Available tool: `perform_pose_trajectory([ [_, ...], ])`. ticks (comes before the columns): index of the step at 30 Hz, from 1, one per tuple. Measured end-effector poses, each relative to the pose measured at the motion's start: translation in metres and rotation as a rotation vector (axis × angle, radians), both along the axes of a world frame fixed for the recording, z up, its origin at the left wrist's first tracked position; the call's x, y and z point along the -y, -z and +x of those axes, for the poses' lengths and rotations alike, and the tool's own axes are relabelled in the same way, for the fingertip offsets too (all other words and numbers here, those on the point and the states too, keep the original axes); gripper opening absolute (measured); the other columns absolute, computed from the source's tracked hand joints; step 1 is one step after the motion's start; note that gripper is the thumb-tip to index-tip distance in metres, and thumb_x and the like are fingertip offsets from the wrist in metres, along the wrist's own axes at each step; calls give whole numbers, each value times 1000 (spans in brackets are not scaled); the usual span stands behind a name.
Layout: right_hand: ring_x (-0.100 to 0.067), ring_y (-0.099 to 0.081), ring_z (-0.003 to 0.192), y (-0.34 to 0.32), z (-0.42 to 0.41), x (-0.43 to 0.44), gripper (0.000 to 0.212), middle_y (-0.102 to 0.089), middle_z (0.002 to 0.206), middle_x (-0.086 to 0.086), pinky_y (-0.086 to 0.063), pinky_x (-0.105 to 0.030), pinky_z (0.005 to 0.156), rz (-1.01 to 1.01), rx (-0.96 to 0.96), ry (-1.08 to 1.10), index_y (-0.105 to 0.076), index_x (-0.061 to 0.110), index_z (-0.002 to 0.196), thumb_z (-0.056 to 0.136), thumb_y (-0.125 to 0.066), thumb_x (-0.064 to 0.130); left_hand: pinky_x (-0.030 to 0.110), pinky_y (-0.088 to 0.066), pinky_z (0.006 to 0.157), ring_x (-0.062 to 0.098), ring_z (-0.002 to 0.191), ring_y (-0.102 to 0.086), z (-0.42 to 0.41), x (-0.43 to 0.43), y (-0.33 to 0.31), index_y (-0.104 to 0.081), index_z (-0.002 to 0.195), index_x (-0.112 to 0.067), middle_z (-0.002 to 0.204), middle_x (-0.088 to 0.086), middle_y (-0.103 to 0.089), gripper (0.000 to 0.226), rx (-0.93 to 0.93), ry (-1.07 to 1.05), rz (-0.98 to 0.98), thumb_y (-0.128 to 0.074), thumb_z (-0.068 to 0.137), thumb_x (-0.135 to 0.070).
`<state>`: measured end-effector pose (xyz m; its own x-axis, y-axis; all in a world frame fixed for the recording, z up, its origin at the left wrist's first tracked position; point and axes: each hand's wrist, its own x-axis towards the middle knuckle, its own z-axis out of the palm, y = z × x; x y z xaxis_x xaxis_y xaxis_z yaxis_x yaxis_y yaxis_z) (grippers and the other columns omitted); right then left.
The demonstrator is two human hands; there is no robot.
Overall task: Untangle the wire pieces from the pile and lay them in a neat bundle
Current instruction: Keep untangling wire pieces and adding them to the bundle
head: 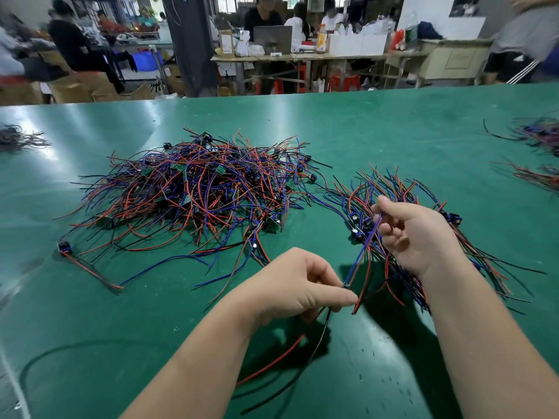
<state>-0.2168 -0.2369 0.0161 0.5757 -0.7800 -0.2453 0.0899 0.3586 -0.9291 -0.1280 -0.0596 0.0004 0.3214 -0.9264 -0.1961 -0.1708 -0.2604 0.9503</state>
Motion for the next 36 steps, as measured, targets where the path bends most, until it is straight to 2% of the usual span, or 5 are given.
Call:
perform_pose_trajectory([
  [12, -10, -64, 47, -1, 4, 5, 56, -69, 65, -9, -47, -14, 38, 224, 146, -195, -63, 7, 86, 101, -28, 47, 15, -45, 47, 4, 49, -55, 1, -2, -5, -72, 88, -19, 65, -7, -67, 6, -186, 87, -78, -67, 86, -16],
  [17, -11, -62, 51, 7, 8, -13, 16, -69, 75, -8, -48, -15, 45, -43, 3, -431, -67, 9, 93, 77, -66, 8, 19, -49, 43, 12, 49, -64, 3, 4, -13, -66, 72, -19, 71, 6, -70, 20, -571, -239, -495, -83, 64, -16],
  [22, -8, -61, 54, 10, 15, -36, 18, -68, 67, -2, -49, -14, 53, -29, 225, -580, -77, 18, 71, 54, -75, 19, 21, -49, 45, 10, 48, -59, 4, 11, -4, -58, 74, -15, 62, -2, -65, 31, -262, -575, -644, -81, 55, -25],
  [29, -5, -55, 44, 8, 22, -37, 18, -63, 58, -3, -44, -13, 40, 96, 259, -326, -63, 3, 78, 63, -67, 12, 24, -51, 60, 4, 65, -61, 0, 10, 7, -65, 85, -27, 83, -9, -72, 23, 217, -432, -586, -76, 73, -11],
  [36, -7, -59, 52, 12, 19, -35, 1, -66, 62, 2, -48, -15, 53, -130, 109, -373, -73, 17, 58, 58, -72, 16, 23, -55, 56, 12, 56, -65, -2, 12, 4, -71, 82, -9, 68, 6, -72, 3, -232, -493, -411, -74, 80, -11],
])
